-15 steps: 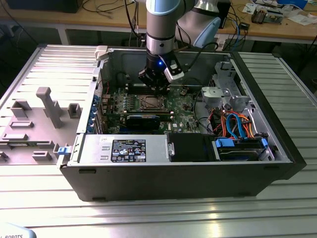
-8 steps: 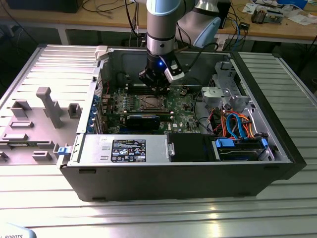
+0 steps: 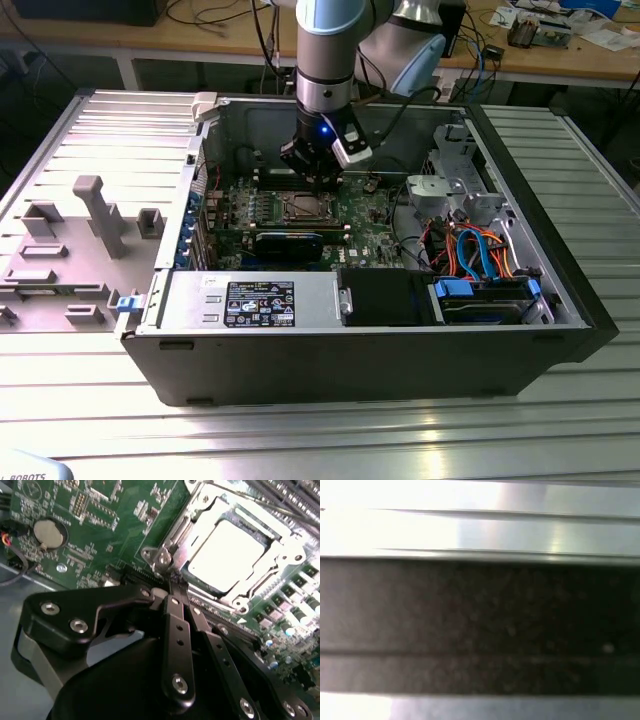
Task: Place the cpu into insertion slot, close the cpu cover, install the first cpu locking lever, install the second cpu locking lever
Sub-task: 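Install the first cpu locking lever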
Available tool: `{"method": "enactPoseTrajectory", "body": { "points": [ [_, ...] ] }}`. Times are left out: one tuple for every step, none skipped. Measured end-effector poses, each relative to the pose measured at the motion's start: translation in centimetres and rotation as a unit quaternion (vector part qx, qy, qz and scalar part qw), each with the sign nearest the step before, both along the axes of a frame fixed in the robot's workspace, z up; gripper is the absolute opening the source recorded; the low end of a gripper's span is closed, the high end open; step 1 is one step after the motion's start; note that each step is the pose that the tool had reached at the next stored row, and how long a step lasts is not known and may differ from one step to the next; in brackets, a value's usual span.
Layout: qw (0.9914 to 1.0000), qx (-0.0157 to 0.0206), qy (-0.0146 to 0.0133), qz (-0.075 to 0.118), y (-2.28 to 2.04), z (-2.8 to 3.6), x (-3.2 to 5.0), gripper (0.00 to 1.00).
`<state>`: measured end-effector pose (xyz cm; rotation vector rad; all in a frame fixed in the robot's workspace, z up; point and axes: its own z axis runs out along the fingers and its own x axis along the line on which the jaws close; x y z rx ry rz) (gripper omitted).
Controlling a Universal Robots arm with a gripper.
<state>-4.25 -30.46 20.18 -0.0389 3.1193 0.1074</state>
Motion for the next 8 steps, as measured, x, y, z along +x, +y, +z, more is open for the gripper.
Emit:
{"method": "enactPoseTrajectory", "body": {
  "points": [
    [1.00000, 0.0005, 0.0000, 0.000, 0.00, 0.05, 0.00, 0.11],
    [1.00000, 0.0010, -0.0002, 0.000, 0.02, 0.24, 0.01, 0.11],
    [1.00000, 0.0006, 0.0000, 0.000, 0.00, 0.54, 0.00, 0.11],
    [1.00000, 0.0005, 0.0000, 0.000, 0.00, 0.71, 0.00, 0.11],
    [1.00000, 0.0005, -0.0001, 0.000, 0.00, 0.80, 0.00, 0.11],
    [1.00000, 0.0002, 0.0000, 0.000, -0.01, 0.80, 0.00, 0.11],
    [1.00000, -0.0003, 0.0000, 0.000, -0.09, 0.80, 0.01, 0.11],
    [1.00000, -0.0007, 0.0002, 0.000, -0.29, 0.80, 0.01, 0.11]
  ]
}}
